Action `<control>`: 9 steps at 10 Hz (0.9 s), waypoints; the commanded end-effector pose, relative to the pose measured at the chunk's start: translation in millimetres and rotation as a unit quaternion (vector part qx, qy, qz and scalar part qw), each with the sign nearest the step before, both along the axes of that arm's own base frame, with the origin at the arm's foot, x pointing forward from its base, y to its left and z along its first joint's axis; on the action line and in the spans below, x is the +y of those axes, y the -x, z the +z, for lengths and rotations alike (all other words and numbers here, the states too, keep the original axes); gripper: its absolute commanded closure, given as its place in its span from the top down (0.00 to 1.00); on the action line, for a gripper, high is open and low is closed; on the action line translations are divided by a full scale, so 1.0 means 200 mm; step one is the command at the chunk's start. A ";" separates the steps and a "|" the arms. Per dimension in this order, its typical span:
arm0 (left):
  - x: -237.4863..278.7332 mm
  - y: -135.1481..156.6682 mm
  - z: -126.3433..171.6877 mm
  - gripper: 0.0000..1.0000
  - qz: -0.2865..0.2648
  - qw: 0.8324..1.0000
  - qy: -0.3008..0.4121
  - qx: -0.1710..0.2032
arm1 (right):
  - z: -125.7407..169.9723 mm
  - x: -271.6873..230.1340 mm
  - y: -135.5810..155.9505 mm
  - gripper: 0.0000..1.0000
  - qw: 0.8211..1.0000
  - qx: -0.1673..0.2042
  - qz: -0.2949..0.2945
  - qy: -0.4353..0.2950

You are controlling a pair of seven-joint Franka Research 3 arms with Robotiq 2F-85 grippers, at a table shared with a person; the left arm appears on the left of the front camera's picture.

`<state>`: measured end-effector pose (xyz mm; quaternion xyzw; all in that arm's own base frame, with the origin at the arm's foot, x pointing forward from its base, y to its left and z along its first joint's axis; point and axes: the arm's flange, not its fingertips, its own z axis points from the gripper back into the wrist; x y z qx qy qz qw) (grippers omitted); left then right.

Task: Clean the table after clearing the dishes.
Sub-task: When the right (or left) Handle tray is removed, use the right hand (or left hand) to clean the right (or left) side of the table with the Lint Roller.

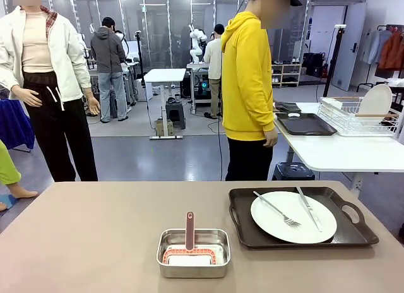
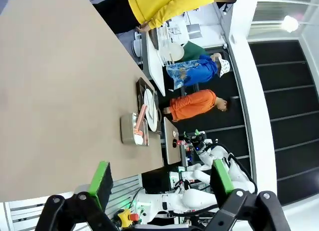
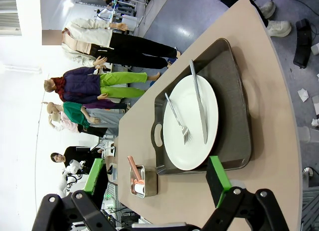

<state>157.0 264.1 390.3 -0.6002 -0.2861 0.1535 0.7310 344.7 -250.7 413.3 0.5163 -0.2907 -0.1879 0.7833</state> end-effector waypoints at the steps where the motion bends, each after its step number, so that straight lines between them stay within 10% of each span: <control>1: -0.01 -0.02 0.01 1.00 -0.006 1.000 0.008 -0.006 | 0.01 0.00 0.01 1.00 1.000 -0.006 0.007 0.004; 9: -0.01 -0.02 0.01 1.00 -0.006 1.000 0.008 -0.006 | 0.01 0.00 0.01 1.00 1.000 -0.006 0.007 0.004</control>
